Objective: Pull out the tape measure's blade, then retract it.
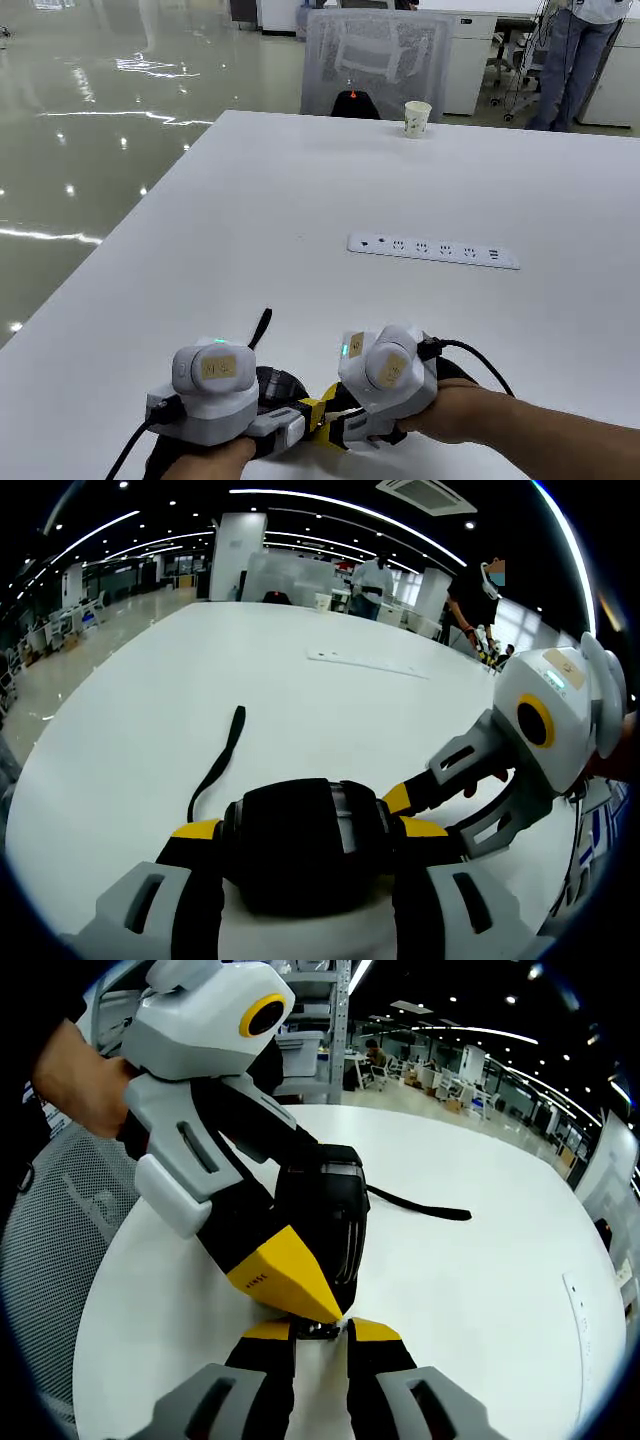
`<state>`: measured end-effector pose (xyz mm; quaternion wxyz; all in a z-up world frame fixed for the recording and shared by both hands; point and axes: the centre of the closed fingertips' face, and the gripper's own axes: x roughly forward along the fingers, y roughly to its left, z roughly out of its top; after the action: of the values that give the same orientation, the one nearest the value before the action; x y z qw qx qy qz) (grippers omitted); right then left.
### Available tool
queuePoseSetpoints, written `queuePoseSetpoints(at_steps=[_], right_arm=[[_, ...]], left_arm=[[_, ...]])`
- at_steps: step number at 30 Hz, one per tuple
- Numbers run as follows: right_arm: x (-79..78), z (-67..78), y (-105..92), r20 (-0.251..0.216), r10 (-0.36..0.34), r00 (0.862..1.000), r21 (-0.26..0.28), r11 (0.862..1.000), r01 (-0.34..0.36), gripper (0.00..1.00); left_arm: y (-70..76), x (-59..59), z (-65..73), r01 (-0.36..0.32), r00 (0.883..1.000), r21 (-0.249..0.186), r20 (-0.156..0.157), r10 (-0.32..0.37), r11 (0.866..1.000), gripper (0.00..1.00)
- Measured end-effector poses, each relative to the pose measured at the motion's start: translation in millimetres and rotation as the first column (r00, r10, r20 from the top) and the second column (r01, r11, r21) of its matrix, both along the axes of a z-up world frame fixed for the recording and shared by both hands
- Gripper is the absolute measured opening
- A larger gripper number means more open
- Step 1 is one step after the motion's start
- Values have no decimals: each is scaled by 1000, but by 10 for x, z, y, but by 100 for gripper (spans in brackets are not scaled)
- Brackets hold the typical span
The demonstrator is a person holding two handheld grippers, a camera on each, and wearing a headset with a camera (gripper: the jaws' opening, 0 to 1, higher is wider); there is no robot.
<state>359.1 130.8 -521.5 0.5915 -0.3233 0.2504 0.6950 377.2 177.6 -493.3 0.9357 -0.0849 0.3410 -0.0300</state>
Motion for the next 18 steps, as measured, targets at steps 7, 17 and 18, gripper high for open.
queuePoseSetpoints(at_steps=[7, 17, 18], right_arm=[[8, 33, -30, -11, -33, 999, 18, 999, 33, 18], [9, 82, -84, -10, -75, 997, 46, 996, 76, 21], [9, 93, -95, -9, -80, 997, 49, 996, 81, 22]], left_arm=[[-5, 6, 6, 13, 1000, 6, -2, -13, 1000, 64], [3, -6, 37, 39, 999, 25, 6, -39, 999, 63], [4, -10, 46, 41, 999, 27, 9, -41, 999, 63]])
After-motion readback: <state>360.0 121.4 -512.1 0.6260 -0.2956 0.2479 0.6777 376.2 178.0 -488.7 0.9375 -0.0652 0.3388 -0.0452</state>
